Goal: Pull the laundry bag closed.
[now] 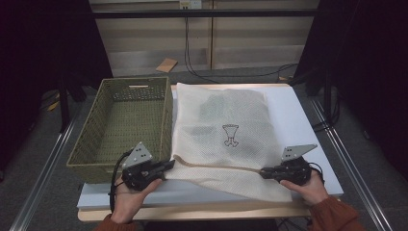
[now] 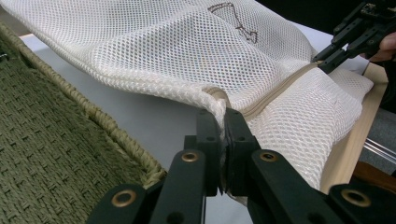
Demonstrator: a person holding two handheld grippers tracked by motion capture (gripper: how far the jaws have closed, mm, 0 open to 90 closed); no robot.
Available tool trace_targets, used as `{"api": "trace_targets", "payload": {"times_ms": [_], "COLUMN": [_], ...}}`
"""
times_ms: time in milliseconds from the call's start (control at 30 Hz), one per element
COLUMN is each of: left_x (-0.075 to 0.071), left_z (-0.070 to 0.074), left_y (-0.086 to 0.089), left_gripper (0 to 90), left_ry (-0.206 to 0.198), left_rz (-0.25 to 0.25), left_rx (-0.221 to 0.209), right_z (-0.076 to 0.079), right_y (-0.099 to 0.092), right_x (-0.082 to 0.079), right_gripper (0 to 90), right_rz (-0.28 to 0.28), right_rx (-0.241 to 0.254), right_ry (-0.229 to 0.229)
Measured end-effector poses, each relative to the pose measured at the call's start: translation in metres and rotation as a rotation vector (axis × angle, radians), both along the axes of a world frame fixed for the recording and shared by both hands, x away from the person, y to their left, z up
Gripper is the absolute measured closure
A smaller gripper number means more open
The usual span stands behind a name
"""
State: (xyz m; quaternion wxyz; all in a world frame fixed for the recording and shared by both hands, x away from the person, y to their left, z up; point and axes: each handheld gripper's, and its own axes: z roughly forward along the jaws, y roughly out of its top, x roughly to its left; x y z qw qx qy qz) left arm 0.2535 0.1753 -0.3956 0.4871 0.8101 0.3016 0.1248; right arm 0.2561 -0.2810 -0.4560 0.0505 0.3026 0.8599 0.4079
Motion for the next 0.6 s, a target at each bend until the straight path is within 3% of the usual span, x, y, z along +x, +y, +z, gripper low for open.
{"api": "trace_targets", "payload": {"times_ms": [600], "left_x": [0.001], "left_z": [-0.001], "left_y": [0.001], "left_gripper": [86.9], "left_ry": [0.005], "left_rz": [-0.005], "left_rx": [-0.007], "right_z": [0.002], "right_y": [-0.012], "right_x": [-0.005], "right_gripper": [82.8], "right_rz": [-0.028], "right_rx": [-0.003], "right_ry": [-0.008]}}
